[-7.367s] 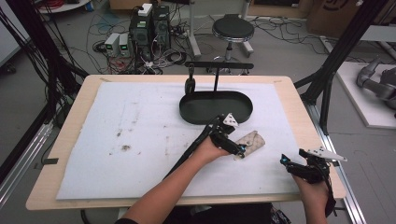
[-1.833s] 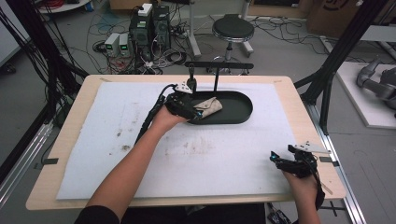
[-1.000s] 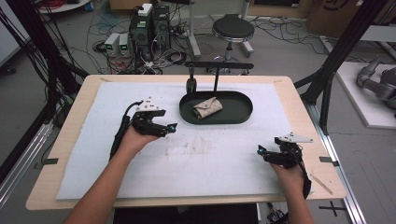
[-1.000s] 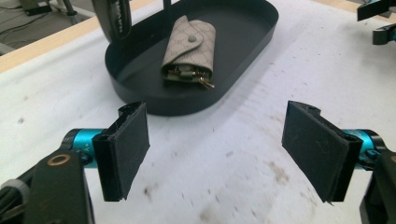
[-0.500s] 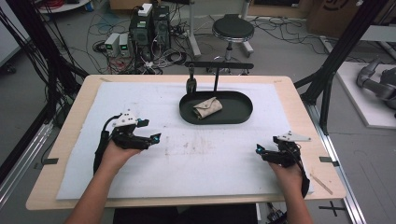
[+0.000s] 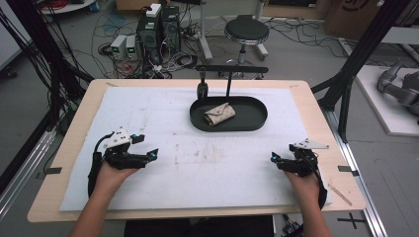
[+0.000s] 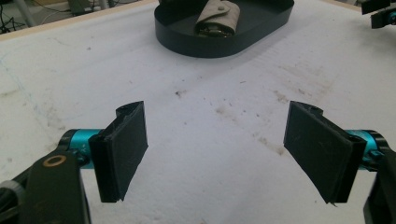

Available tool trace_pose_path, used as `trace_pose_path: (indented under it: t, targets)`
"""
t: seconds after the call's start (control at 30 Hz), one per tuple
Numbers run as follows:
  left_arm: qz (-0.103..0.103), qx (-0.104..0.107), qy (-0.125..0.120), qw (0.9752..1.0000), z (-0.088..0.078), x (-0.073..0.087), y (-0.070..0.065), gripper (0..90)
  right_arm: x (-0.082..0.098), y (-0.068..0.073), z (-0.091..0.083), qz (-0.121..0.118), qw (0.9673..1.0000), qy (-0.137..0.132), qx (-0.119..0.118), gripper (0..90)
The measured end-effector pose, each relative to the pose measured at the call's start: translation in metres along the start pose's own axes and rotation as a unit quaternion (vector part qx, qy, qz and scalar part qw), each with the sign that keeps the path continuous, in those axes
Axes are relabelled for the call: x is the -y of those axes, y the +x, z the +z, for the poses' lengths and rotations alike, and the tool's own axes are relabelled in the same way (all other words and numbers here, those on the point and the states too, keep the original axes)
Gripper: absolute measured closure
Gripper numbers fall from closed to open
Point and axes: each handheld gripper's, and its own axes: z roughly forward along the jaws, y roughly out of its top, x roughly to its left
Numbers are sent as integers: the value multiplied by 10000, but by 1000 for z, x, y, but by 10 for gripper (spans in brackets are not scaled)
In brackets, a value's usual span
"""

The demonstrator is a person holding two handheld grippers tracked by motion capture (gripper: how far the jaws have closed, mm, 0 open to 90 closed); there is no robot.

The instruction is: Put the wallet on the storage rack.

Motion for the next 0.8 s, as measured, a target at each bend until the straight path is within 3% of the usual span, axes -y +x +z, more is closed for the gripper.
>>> trace_pose_path:
  t: [0.3,0.8]
  targets:
    - [-33,-85,4,10000,0,6,5,214,1,-2,-4,-23,10000,-45,41,198]
    - [-50,46,25,10000,3,9,5,214,-1,0,-4,-60,9999,-67,53,198]
